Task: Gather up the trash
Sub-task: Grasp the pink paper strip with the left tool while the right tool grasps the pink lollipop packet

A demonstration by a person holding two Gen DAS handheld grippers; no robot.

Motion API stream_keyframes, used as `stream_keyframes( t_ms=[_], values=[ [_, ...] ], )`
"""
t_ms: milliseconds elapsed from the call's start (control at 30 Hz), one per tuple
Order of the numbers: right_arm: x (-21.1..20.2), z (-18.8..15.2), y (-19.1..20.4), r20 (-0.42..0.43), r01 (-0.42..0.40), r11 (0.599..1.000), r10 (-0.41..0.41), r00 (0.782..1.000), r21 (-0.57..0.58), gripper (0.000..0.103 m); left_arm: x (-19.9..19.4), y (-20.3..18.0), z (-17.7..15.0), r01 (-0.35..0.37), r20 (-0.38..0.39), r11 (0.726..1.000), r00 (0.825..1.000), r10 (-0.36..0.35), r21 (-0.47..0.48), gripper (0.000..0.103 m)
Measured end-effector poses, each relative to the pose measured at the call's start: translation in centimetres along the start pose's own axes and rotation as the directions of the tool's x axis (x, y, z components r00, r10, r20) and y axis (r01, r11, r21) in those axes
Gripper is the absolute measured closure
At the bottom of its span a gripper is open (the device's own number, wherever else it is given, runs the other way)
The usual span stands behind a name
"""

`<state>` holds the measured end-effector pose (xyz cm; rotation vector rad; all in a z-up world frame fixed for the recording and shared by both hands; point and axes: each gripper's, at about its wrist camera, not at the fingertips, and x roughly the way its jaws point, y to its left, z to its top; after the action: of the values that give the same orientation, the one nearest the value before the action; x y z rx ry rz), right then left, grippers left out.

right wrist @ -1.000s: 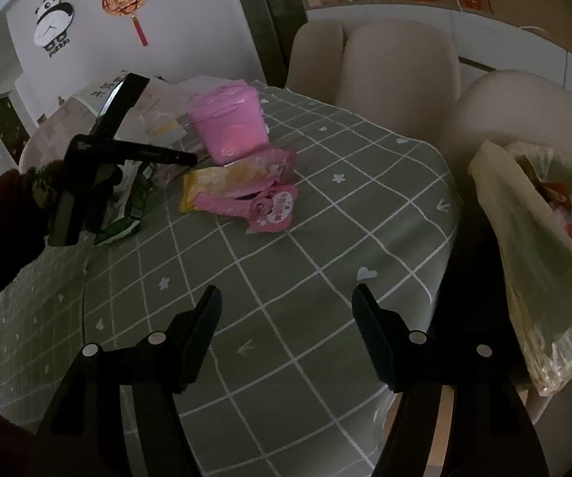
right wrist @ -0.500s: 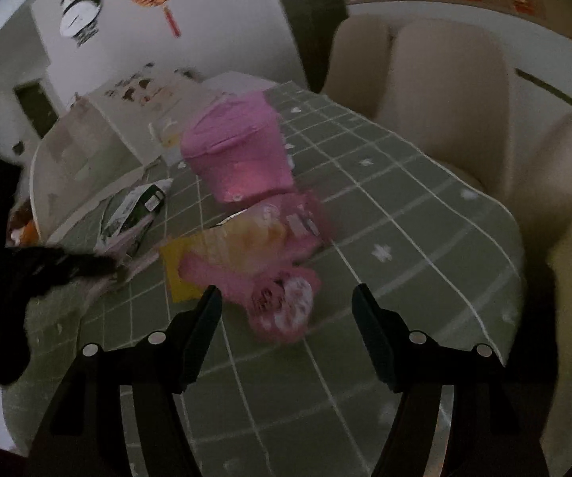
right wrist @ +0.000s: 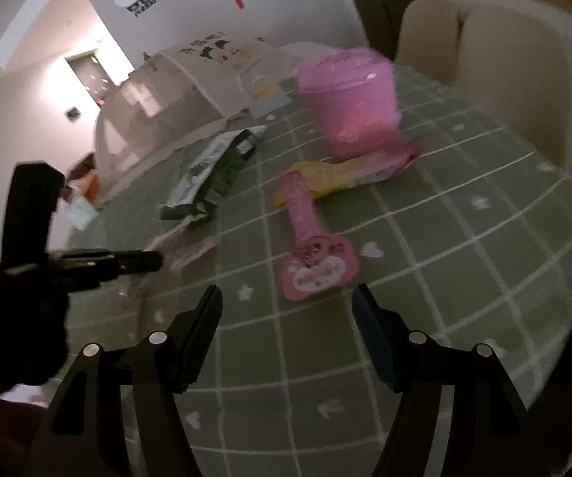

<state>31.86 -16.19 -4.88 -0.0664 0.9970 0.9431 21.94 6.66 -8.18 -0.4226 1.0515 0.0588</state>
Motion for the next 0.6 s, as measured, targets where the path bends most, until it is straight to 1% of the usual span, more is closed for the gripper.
stream_keyframes(
  t_ms=[67, 133, 233, 333, 400, 467, 500, 567, 600],
  values=[
    [-0.2, -0.1, 0.3, 0.024, 0.102, 0.995, -0.102, 0.994, -0.004, 0.039, 0.0, -0.3, -0.1, 0.008, 0.003, 1.0, 1.0, -0.008, 0.006, 0.089],
    [0.2, 0.1, 0.2, 0.033, 0.127, 0.991, -0.128, 0.991, 0.029, 0.039, 0.1, -0.8, -0.1, 0.011, 0.009, 1.0, 1.0, -0.011, 0.021, 0.089],
    [1.9, 0.3, 0.1, 0.011, 0.146, 0.988, -0.147, 0.989, 0.059, 0.039, 0.3, -1.2, 0.0, 0.005, 0.014, 0.999, 1.0, -0.005, 0.034, 0.089],
    [3.4, 0.6, 0.5, -0.005, 0.188, 0.982, -0.188, 0.982, 0.021, 0.039, 0.5, -1.1, -0.4, 0.008, 0.008, 1.0, 1.0, -0.009, 0.024, 0.089],
    [4.3, 1.0, 0.9, -0.005, 0.234, 0.972, -0.234, 0.972, -0.007, 0.039, 0.7, -1.0, -0.6, 0.011, 0.001, 1.0, 1.0, -0.011, 0.018, 0.089],
    [4.5, 1.2, 0.8, -0.004, 0.26, 0.965, -0.26, 0.966, -0.019, 0.044, 0.9, -0.9, -0.8, 0.016, -0.009, 1.0, 1.0, -0.016, 0.015, 0.089],
    [4.7, 1.4, 0.7, -0.007, 0.264, 0.964, -0.264, 0.964, -0.019, 0.057, 1.0, -1.0, -1.0, 0.019, -0.013, 1.0, 1.0, -0.019, 0.015, 0.089],
    [4.5, 1.5, 0.4, -0.018, 0.275, 0.961, -0.275, 0.961, -0.009, 0.057, 1.1, -1.1, -1.1, 0.02, -0.016, 1.0, 1.0, -0.019, 0.019, 0.089],
    [4.0, 1.6, 0.4, -0.01, 0.271, 0.963, -0.271, 0.963, 0.001, 0.057, 1.1, -1.2, -1.1, 0.021, -0.018, 1.0, 1.0, -0.02, 0.023, 0.089]
  ],
)
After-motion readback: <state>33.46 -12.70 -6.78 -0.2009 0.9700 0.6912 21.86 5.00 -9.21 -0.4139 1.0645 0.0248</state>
